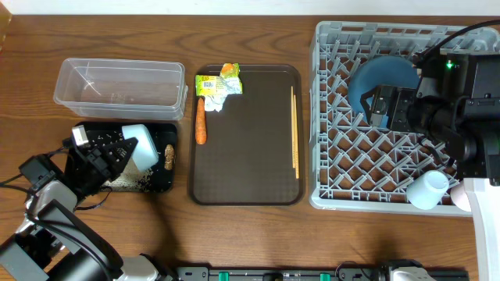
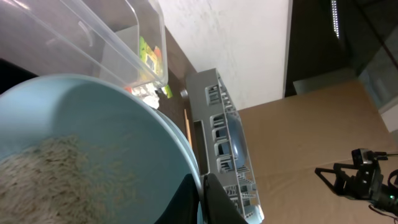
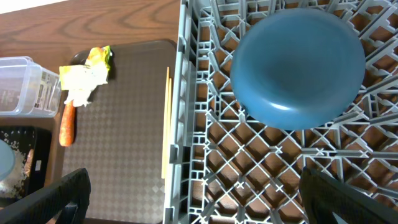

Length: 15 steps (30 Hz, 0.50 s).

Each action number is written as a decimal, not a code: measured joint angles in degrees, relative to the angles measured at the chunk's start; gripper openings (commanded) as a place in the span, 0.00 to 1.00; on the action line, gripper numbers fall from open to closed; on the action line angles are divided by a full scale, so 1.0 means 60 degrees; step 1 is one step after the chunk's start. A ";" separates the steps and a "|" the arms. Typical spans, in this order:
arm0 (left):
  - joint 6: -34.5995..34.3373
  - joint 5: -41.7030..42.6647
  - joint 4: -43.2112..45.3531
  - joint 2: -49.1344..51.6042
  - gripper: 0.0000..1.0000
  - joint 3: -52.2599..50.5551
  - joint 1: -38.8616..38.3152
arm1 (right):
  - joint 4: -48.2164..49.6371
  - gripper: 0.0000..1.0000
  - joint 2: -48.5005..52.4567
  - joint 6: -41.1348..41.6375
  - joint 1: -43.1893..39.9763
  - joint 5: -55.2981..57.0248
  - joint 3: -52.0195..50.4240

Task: Sort waste into correct bins and load items into the dishwasher rack
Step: 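Tip the rice bowl with left gripper to pour rice onto the black tray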

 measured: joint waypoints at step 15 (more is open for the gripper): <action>-0.0568 0.0168 -0.0240 0.0022 0.06 -0.0157 0.0335 | -0.0124 0.99 0.0000 0.0000 0.0000 -0.0018 0.0000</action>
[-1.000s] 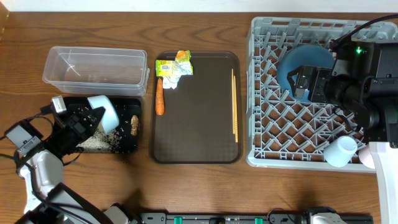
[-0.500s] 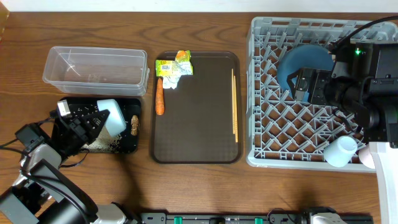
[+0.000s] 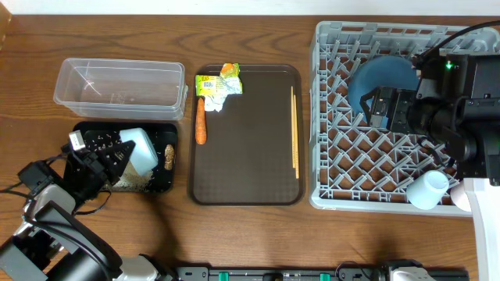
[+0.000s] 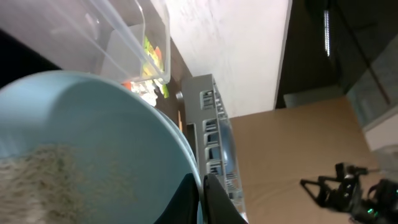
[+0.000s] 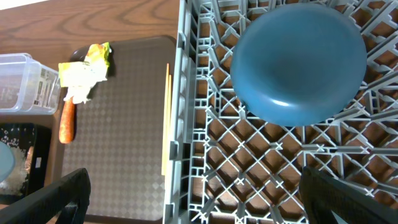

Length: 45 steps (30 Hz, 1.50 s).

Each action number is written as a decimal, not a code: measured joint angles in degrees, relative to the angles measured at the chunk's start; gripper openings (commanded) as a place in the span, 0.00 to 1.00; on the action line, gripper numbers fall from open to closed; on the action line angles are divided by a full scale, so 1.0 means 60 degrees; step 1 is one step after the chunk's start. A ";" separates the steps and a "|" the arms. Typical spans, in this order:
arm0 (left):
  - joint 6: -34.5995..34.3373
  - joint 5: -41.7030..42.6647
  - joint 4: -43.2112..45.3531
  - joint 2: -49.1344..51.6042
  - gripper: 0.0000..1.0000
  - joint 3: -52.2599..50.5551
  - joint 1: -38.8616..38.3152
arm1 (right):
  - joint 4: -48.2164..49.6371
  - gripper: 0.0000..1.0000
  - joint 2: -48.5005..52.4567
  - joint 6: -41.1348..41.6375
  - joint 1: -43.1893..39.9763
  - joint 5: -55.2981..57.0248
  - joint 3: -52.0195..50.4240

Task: Sort waste into correct bins and load items into the dishwasher rack
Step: 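Tip the rice bowl with left gripper to pour rice onto the black tray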

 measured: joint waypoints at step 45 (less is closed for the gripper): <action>-0.2885 -0.0142 0.3184 -0.0055 0.06 -0.0186 0.0448 | -0.0186 0.99 0.0000 0.0000 0.0004 -0.0040 0.0000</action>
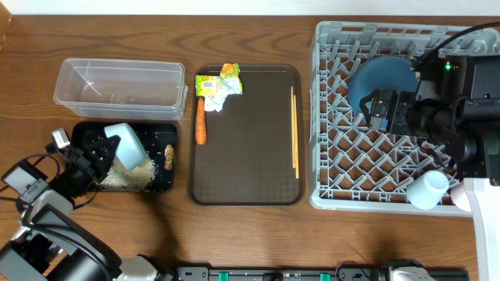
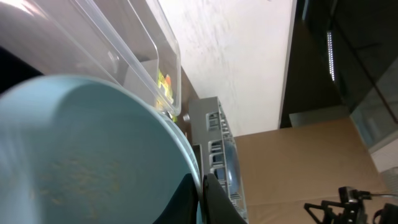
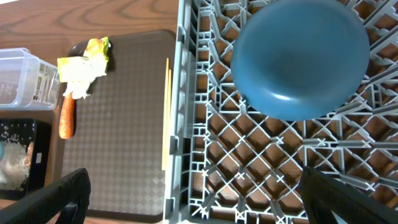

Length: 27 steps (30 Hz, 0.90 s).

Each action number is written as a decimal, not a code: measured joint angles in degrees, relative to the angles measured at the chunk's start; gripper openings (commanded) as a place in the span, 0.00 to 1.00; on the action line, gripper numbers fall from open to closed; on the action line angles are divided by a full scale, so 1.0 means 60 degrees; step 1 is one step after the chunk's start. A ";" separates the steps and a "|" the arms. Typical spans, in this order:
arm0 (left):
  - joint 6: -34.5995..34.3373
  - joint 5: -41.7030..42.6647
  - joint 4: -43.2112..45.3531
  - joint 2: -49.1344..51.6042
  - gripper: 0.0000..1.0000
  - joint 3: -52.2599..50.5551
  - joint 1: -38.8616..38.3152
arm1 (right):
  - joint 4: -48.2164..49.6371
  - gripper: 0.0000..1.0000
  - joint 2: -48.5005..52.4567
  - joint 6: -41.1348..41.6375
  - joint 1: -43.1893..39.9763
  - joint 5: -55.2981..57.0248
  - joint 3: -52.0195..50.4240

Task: Sort waste into correct bins and load items into the dishwasher rack
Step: 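Tip the rice bowl with left gripper to pour rice onto the black tray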

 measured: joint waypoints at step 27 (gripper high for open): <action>-0.5162 -0.0091 0.2018 0.0251 0.06 -0.0470 0.0437 | -0.0131 0.99 0.0000 0.0000 0.0000 0.0000 0.0000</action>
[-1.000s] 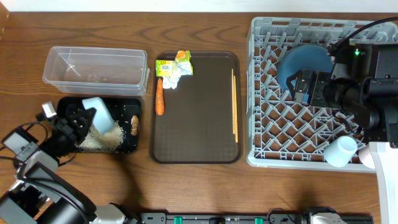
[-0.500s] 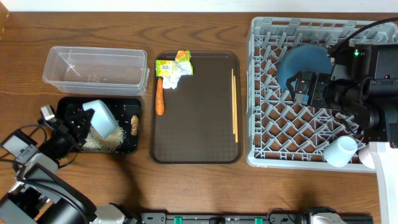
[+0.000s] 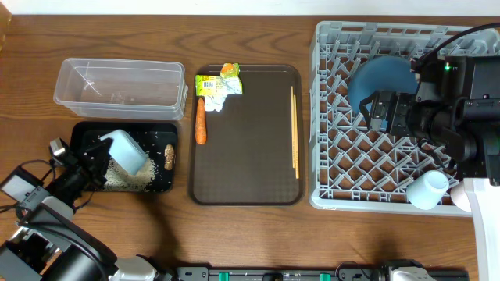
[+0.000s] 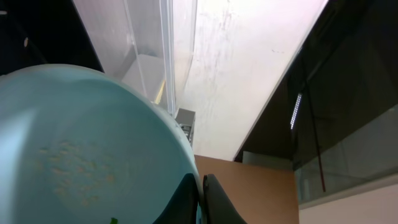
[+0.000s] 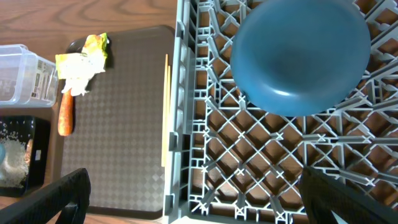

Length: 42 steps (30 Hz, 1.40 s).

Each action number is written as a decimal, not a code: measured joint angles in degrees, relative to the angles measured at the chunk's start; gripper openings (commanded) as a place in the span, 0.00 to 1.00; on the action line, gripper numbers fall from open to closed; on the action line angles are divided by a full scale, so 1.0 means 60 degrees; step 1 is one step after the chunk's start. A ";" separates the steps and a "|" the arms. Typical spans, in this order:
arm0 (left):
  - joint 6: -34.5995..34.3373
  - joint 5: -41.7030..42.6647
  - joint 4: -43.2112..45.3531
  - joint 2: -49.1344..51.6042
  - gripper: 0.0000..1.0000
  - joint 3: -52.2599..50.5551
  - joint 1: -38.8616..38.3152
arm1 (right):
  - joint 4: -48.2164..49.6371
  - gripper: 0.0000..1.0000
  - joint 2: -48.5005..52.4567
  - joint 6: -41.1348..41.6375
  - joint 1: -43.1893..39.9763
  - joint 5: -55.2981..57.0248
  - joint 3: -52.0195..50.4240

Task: Sort waste into correct bins and load items into the dishwasher rack
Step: 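Tip the rice bowl with left gripper to pour rice onto the black tray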

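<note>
My left gripper [image 3: 92, 160] is shut on the rim of a light blue bowl [image 3: 125, 151], tipped on its side over the black bin [image 3: 84, 133]. A heap of rice [image 3: 129, 178] lies in that bin, and a few grains cling inside the bowl [image 4: 74, 168]. My right gripper [image 5: 193, 196] hangs open above the grey dishwasher rack [image 3: 336, 195], which holds a dark blue bowl [image 3: 380, 78] and a white cup [image 3: 426, 189]. On the brown tray [image 3: 246, 191] lie a carrot [image 3: 200, 123], a crumpled wrapper [image 3: 219, 83] and chopsticks [image 3: 294, 129].
A clear plastic bin [image 3: 119, 81] stands behind the black bin. A brown piece of food [image 3: 169, 156] lies at the black bin's right end. The rack fills the table's right side.
The left gripper and the tipped bowl have drawn a little toward the front left over the black bin. The bowl's inside is nearly bare of rice. The right arm has not moved.
The left gripper held the light blue bowl with rice in it, tilted over the black bin. At each later moment less rice lay in the bowl and more in the bin. Now only a few grains remain inside. The right gripper stayed open over the rack throughout.
</note>
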 measured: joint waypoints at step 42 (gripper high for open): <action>-0.1082 -0.0437 0.3982 -0.0889 0.06 -0.0514 -0.1392 | -0.0091 0.99 0.0000 0.0000 -0.0004 -0.0208 0.0000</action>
